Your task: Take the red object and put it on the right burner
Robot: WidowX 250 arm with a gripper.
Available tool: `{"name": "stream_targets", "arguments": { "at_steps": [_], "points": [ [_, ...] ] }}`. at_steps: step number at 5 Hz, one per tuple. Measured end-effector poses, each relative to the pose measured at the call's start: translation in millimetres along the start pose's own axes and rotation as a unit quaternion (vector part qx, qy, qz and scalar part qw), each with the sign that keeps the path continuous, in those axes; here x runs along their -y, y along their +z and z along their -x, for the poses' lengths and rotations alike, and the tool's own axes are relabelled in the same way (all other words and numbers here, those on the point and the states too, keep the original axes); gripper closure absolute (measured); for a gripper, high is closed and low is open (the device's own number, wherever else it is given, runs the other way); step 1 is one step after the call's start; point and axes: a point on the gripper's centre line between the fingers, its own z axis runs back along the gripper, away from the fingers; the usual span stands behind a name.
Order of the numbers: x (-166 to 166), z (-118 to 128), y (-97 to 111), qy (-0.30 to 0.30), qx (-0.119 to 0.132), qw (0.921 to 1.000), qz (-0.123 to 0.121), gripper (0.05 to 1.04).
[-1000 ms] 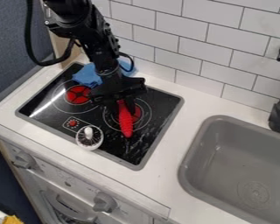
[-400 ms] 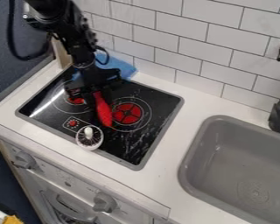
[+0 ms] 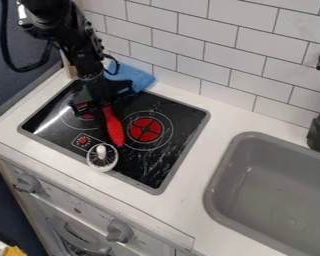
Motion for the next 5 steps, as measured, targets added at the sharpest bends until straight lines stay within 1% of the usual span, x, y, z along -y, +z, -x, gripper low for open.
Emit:
{"name": "stream_targets", "arguments": {
  "at_steps": [1,2,3,4,5],
  "points": [
    [21,23,3,-0.054,-0.014,0.9981,0.025,0.712],
    [42,38,13,-0.101,-0.013,0.9936,0.049,0.712],
    [55,45,10,-0.133,-0.017,0.9898,0.05,0.712],
    [56,47,-17,-0.135,-0.046,0.9895,0.022,0.712],
    [57,38,-21,-0.13,-0.043,0.9905,0.01,0.712]
  ]
}}
